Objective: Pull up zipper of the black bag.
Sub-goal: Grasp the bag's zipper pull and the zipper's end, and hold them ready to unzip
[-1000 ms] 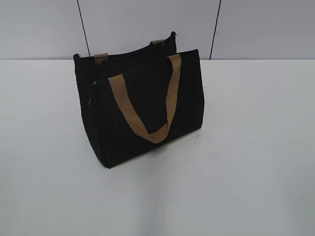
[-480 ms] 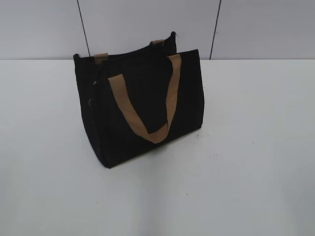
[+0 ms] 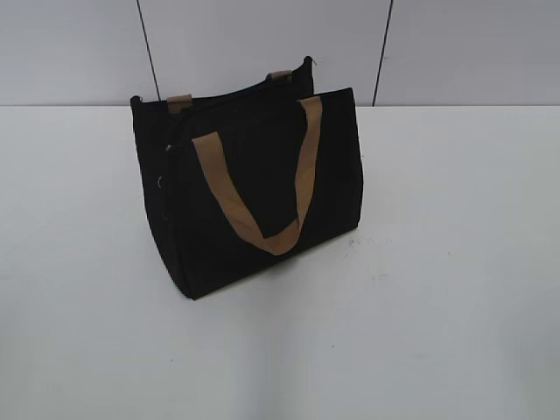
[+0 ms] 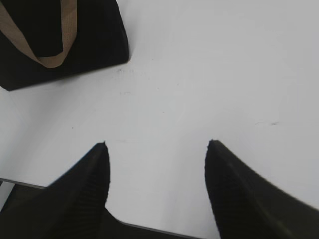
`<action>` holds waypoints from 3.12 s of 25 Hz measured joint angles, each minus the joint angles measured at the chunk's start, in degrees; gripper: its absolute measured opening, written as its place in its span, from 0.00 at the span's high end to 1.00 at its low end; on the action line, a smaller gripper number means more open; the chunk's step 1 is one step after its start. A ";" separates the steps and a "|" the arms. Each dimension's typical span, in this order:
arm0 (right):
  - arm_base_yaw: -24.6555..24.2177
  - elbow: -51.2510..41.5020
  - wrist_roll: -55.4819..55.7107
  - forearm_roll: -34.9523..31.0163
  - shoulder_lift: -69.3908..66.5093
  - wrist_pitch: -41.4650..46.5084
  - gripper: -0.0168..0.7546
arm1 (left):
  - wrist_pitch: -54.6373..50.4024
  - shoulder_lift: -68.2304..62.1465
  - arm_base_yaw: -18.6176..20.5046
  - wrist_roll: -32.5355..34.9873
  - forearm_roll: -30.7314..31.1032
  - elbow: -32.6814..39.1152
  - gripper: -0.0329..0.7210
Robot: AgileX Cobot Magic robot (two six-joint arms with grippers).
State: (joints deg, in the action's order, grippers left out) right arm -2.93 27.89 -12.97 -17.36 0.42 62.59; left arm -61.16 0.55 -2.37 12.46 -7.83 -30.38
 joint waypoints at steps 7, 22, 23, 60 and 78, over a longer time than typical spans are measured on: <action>0.00 0.00 0.00 -0.98 -3.16 -0.92 0.37 | 0.00 0.00 0.00 0.00 -0.28 0.00 0.38; 0.00 12.42 -4.04 -3.76 -20.69 -1.61 0.37 | -0.13 -7.86 0.00 2.40 -2.16 0.05 0.38; 0.00 13.48 -4.15 -3.81 -22.22 -1.61 0.37 | -0.25 -8.68 0.00 3.30 -2.60 0.05 0.38; 22.51 51.00 -15.58 -3.93 -73.24 1.60 0.37 | 32.47 -54.45 -0.05 74.75 -52.29 -0.88 0.42; 28.53 59.78 -15.58 -3.93 -83.10 1.53 0.37 | 31.77 -79.57 -0.05 118.69 -89.38 0.02 0.42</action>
State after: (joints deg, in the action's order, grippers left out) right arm 25.61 87.67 -28.55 -21.29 -82.69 64.13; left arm -29.39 -79.02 -2.42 131.16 -97.21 -30.36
